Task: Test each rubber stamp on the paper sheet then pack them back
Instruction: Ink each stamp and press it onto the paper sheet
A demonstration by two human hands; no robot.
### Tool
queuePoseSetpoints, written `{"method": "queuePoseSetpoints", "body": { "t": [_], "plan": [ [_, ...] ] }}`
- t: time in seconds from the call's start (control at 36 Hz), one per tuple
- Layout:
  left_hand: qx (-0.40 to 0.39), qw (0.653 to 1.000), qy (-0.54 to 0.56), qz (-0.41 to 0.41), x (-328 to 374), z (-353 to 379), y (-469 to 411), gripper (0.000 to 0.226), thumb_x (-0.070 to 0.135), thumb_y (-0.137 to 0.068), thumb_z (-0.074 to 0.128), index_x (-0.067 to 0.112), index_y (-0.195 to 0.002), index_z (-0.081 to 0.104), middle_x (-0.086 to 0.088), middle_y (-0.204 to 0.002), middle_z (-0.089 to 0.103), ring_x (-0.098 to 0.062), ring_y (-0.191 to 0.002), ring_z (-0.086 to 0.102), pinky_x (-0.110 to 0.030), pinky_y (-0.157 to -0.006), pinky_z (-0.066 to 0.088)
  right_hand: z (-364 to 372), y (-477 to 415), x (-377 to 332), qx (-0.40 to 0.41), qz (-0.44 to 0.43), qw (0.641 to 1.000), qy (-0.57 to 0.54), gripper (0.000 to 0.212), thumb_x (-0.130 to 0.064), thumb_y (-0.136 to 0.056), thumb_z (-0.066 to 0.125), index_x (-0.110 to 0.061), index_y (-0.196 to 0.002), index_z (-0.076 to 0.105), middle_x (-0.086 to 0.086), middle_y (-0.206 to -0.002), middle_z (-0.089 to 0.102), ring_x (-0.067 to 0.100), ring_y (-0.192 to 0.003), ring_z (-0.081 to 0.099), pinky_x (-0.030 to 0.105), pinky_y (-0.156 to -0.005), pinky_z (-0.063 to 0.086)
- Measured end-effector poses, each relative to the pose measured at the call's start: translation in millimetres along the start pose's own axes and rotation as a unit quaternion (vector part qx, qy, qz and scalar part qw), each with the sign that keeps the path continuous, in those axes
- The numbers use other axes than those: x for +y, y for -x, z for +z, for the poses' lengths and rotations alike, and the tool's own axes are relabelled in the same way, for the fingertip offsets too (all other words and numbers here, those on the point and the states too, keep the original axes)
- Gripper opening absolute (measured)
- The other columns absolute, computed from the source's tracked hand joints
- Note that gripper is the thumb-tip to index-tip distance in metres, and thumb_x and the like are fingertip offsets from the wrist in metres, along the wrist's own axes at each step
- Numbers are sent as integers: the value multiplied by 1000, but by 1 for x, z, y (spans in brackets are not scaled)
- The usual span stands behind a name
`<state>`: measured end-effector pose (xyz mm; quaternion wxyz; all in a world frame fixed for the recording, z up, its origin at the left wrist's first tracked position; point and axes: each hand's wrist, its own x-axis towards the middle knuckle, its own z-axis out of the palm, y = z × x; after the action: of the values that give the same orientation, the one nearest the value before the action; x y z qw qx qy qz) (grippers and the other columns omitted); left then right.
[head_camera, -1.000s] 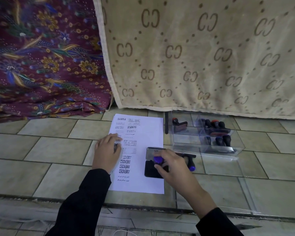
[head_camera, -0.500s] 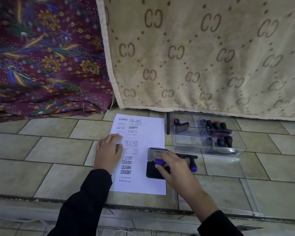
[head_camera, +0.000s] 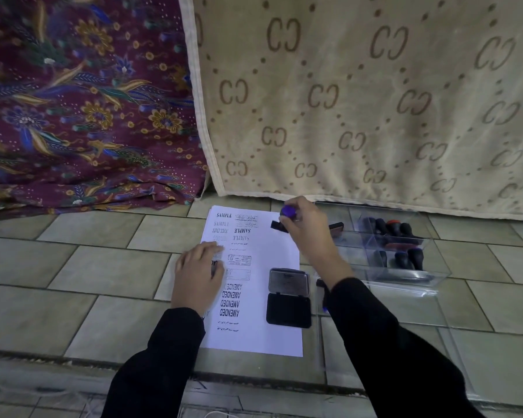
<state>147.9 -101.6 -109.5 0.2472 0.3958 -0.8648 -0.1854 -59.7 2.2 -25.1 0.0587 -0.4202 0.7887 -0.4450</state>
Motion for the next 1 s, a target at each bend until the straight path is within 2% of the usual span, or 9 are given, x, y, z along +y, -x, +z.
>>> {"method": "queuePoseSetpoints", "body": {
  "t": [0.06, 0.11, 0.25, 0.31, 0.42, 0.69, 0.83, 0.94, 1.0],
  "plan": [
    [-2, 1000, -1, -2, 0, 0, 0, 32, 18, -88, 54, 28, -117, 61, 13, -129, 54, -10, -123, 45, -34, -111, 21, 8, -15, 4, -2, 3, 1000, 24, 20, -11, -83, 66, -13, -103, 60, 4, -99, 62, 22, -86, 60, 34, -84, 50],
    [-5, 1000, -1, -2, 0, 0, 0, 32, 19, -88, 53, 29, -117, 60, 14, -129, 53, -9, -123, 44, -35, -112, 21, 14, -26, 9, -8, 6, 999, 38, 21, -11, -84, 65, -13, -104, 60, 6, -101, 61, 23, -88, 59, 36, -84, 49],
    [-10, 1000, -4, -2, 0, -1, 0, 32, 20, -89, 52, 29, -119, 59, 14, -131, 52, -8, -123, 41, -34, -112, 20, 26, -44, 14, -20, 5, 998, 57, 23, -7, -84, 61, -10, -107, 59, 9, -106, 61, 23, -95, 56, 14, -75, 34],
    [-9, 1000, -3, -1, 1, -2, 0, 32, 20, -89, 52, 28, -119, 59, 14, -130, 52, -7, -124, 41, -33, -112, 19, 30, -47, 14, -21, 3, 998, 59, 24, -7, -84, 61, -9, -108, 59, 9, -108, 61, 23, -96, 56, 11, -72, 31],
    [-9, 1000, -2, -2, 2, -3, -1, 31, 20, -89, 53, 29, -119, 59, 15, -130, 52, -7, -123, 42, -33, -111, 20, 37, -49, 11, -34, -7, 998, 50, 21, -5, -85, 60, -7, -106, 59, 11, -108, 59, 23, -94, 56, 21, -79, 41],
    [-6, 1000, -10, 2, 1, -2, 0, 31, 20, -89, 52, 29, -119, 59, 15, -130, 52, -7, -122, 42, -32, -110, 21, 44, -46, 12, -48, -31, 992, 113, 15, -5, -87, 59, -2, -101, 55, 15, -103, 55, 31, -88, 56, 39, -80, 49],
    [-5, 1000, -13, 3, 2, -2, 0, 31, 19, -90, 54, 27, -120, 59, 13, -130, 53, -9, -123, 43, -33, -111, 21, 46, -48, 10, -45, -38, 990, 125, 9, -2, -88, 57, 0, -96, 55, 15, -102, 55, 29, -86, 55, 31, -74, 44],
    [-6, 1000, -12, -3, 3, -2, 0, 32, 19, -90, 54, 28, -120, 59, 14, -130, 53, -7, -123, 42, -32, -111, 20, 46, -45, 10, -51, -45, 988, 140, 7, 1, -88, 55, 1, -95, 56, 15, -101, 55, 30, -87, 56, 39, -78, 49],
    [-5, 1000, -10, -2, 3, -2, 1, 32, 19, -90, 55, 28, -120, 59, 14, -131, 53, -7, -123, 42, -32, -111, 19, 45, -47, 10, -51, -39, 988, 139, 7, 1, -88, 55, 2, -95, 56, 15, -101, 55, 29, -87, 55, 36, -78, 48]
  ]
}}
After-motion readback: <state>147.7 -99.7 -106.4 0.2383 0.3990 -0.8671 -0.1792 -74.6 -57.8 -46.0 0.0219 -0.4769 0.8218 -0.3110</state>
